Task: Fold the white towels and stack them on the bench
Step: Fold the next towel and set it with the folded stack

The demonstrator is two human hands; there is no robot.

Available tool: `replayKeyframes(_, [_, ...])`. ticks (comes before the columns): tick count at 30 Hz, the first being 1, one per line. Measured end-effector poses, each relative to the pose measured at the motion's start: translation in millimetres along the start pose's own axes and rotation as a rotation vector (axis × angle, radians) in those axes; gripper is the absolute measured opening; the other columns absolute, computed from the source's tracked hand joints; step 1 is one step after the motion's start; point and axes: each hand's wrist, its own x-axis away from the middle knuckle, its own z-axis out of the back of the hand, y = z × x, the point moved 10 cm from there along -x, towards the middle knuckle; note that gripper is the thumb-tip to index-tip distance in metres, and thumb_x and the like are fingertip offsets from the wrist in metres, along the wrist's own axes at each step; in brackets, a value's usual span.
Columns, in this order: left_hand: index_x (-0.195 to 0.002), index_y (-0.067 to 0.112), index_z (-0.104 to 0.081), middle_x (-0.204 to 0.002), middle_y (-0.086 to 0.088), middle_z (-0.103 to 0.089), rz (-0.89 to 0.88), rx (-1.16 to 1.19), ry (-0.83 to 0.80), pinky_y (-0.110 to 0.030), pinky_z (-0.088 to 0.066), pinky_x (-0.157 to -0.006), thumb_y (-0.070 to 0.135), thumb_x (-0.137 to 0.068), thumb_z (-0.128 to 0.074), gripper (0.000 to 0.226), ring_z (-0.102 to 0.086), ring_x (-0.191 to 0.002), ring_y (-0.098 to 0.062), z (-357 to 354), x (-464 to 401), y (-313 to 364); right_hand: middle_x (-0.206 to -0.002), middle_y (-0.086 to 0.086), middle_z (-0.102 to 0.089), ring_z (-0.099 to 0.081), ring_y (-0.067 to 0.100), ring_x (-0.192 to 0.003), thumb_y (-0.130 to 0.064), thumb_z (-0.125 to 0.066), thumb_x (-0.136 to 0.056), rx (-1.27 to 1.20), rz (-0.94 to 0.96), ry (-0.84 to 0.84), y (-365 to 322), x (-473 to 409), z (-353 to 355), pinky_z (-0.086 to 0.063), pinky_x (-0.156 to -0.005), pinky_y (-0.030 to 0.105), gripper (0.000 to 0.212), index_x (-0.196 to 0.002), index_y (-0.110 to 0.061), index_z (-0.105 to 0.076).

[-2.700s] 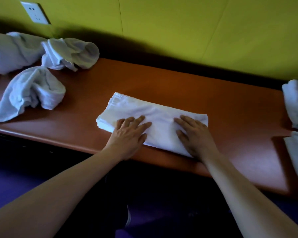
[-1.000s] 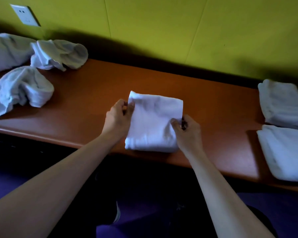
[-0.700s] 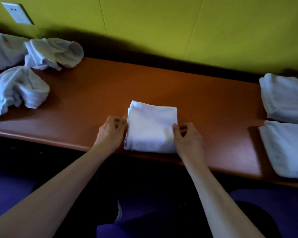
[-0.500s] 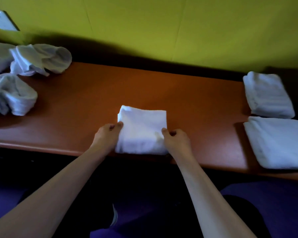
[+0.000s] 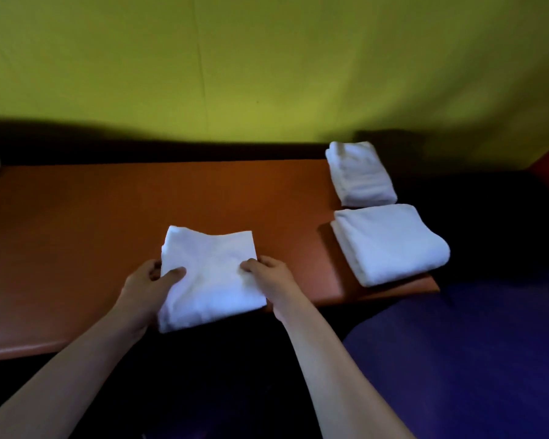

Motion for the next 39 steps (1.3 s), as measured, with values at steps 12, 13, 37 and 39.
replayKeyframes(12, [-0.125, 0.018, -0.052, -0.112, -0.005, -0.064, -0.157, 0.153, -0.305, -0.039, -0.058, -0.066, 0.015, -0.101, -0.053, 0.025, -0.064, -0.093, -0.025, -187, 14, 139, -0.074, -0.001, -0.07, -0.062, 0.01, -0.069, -0.026, -0.065, -0.088, 0.061, 0.372, 0.356, -102, -4, 212, -0.049, -0.061, 0.028, 0.015, -0.085, -0.015, -0.074])
replayKeyframes(13, [-0.124, 0.017, -0.053, -0.109, -0.006, -0.064, -0.181, 0.154, -0.321, -0.031, -0.055, -0.056, 0.012, -0.1, -0.053, 0.025, -0.064, -0.088, -0.023, -201, 11, 154, -0.073, 0.003, -0.069, -0.062, 0.011, -0.069, -0.028, -0.065, -0.087, 0.069, 0.389, 0.381, -112, -9, 228, -0.048, -0.061, 0.03, 0.017, -0.084, -0.014, -0.074])
replayKeyframes(37, [-0.152, 0.027, -0.039, -0.16, -0.011, -0.03, -0.706, -0.626, -0.295, -0.038, -0.024, -0.118, 0.037, -0.104, -0.045, 0.049, -0.028, -0.148, -0.026, -391, -115, 233, -0.128, 0.004, -0.063, -0.057, 0.035, -0.113, -0.039, -0.046, -0.098, 1.04, 0.61, 0.743, -170, -156, 312, -0.042, -0.094, 0.044, 0.032, -0.122, -0.031, -0.065])
replayKeyframes(39, [-0.152, 0.028, -0.038, -0.157, -0.012, -0.033, -0.725, -0.641, -0.272, -0.039, -0.025, -0.119, 0.038, -0.103, -0.044, 0.05, -0.029, -0.147, -0.027, -385, -111, 237, -0.127, 0.003, -0.064, -0.056, 0.033, -0.117, -0.037, -0.048, -0.098, 1.057, 0.62, 0.768, -174, -153, 311, -0.041, -0.096, 0.044, 0.029, -0.119, -0.029, -0.066])
